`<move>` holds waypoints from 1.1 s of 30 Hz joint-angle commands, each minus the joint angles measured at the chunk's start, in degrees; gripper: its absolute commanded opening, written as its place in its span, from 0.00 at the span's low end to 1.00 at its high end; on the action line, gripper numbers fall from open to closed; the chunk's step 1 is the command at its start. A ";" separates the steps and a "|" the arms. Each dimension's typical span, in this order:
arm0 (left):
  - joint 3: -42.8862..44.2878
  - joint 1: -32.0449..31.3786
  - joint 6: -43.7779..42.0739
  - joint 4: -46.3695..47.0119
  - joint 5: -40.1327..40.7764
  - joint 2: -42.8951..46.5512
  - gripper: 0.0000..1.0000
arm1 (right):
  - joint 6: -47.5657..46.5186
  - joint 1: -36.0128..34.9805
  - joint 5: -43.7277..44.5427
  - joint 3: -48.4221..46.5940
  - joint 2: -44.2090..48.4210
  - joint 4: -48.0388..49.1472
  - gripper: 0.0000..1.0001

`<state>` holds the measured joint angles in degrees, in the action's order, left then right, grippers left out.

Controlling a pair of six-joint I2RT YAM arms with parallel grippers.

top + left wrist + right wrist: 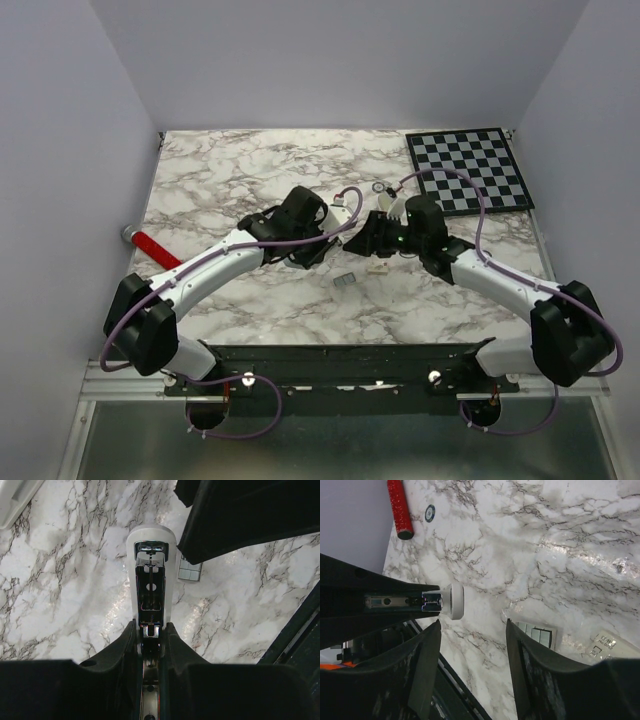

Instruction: Load the staples into the stapler

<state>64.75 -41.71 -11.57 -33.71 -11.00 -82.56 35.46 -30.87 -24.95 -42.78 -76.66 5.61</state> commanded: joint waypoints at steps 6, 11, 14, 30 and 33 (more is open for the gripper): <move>-1.12 -0.21 2.52 5.14 -5.25 4.60 0.00 | 1.54 -0.24 -1.86 -2.57 -1.82 5.20 0.54; -0.42 -0.21 2.61 5.24 -6.83 5.13 0.00 | 2.24 -0.59 -2.12 -3.18 -2.26 5.64 0.50; 0.11 -0.30 2.52 5.15 -8.06 5.39 0.00 | 2.77 -0.77 -2.65 -3.36 -2.87 5.99 0.47; -5.33 0.40 6.30 9.28 -1.39 13.48 0.18 | 2.25 -1.12 1.83 -3.97 0.55 4.07 0.01; -7.53 1.63 7.97 10.68 -1.21 16.20 0.42 | 1.45 -1.12 3.15 -4.06 1.52 3.54 0.01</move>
<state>59.33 -41.54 -7.20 -27.79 -13.39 -71.57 40.47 -32.49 -27.49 -45.60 -76.62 12.05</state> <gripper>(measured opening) 0.304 0.038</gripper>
